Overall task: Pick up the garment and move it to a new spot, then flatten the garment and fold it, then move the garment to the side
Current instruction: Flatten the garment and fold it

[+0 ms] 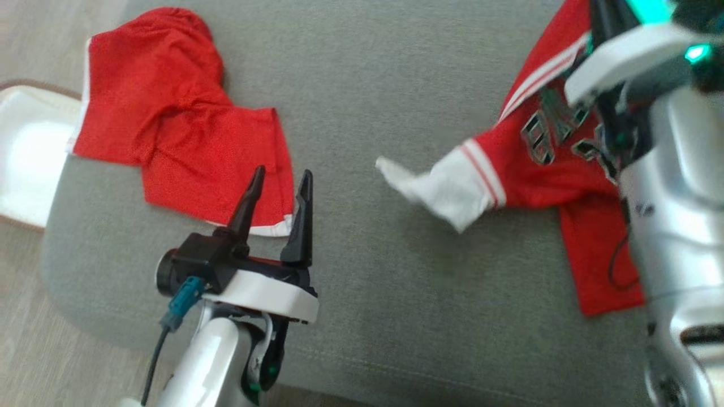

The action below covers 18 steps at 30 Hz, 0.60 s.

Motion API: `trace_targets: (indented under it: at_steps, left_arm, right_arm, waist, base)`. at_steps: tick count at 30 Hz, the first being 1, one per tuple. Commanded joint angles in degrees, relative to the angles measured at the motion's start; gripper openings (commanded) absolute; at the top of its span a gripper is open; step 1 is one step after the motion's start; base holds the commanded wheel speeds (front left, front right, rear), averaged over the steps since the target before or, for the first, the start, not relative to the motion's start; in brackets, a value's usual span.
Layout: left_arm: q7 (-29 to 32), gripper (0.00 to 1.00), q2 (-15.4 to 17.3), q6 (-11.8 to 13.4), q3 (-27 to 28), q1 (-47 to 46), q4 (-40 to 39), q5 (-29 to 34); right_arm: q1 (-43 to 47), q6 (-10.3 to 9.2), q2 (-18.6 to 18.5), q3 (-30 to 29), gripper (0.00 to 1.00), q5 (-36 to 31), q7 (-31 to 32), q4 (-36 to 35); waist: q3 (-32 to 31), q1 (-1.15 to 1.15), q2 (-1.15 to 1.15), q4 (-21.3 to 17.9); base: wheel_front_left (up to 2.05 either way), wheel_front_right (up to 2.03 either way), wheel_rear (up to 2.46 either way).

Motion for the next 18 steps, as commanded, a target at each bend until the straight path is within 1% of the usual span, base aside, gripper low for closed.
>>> trace_targets:
  at_steps: [1,6,10,11,12,15,18]
  left_arm:
    - [-0.28,1.00,0.23,0.25,1.34,-1.47,-2.10,-0.37]
    - [-0.28,1.00,0.23,0.72,-0.18,-1.93,-2.29,-1.63]
    - [-0.28,1.00,0.23,1.14,-1.32,-2.37,-2.33,-2.36]
    - [-0.28,1.00,0.23,1.26,-1.53,-2.41,-2.36,-2.50]
    - [-0.28,1.00,0.23,1.37,-1.72,-2.42,-2.40,-2.62]
    - [-0.28,1.00,0.23,1.61,-2.02,-2.20,-2.46,-2.72]
    - [-0.28,1.00,0.23,1.86,-1.70,-1.72,-2.32,-2.43]
  right_arm:
    - [-2.12,0.37,0.52,1.49,0.00,-0.43,0.45,-2.25]
    - [-7.05,0.37,-1.53,3.08,0.00,-2.85,1.63,-0.40]
    - [-10.29,0.37,-2.88,3.62,0.00,-5.48,1.38,4.68]
    - [-10.95,0.37,-3.30,4.10,0.86,-6.57,1.36,6.34]
    - [-11.48,0.37,-3.50,4.53,1.00,-7.38,1.53,8.17]
    - [-12.60,0.37,-3.73,6.09,1.00,-9.04,0.55,12.63]
    - [-13.15,0.37,-3.51,6.52,1.00,-10.51,-1.05,16.35]
  waist:
    - [0.36,0.00,0.00,0.99]
    - [1.01,0.00,0.00,4.12]
    - [1.57,0.00,0.00,6.53]
    - [1.70,0.00,0.00,7.00]
    - [1.80,0.00,0.00,7.40]
    - [1.83,0.00,0.00,7.97]
    - [1.37,0.00,0.00,7.47]
  base:
    - [0.00,0.00,0.00]
    - [0.00,0.00,0.00]
    - [0.00,0.00,0.00]
    - [0.00,0.00,0.00]
    - [0.00,0.00,0.00]
    - [0.00,0.00,0.00]
    - [0.00,0.00,0.00]
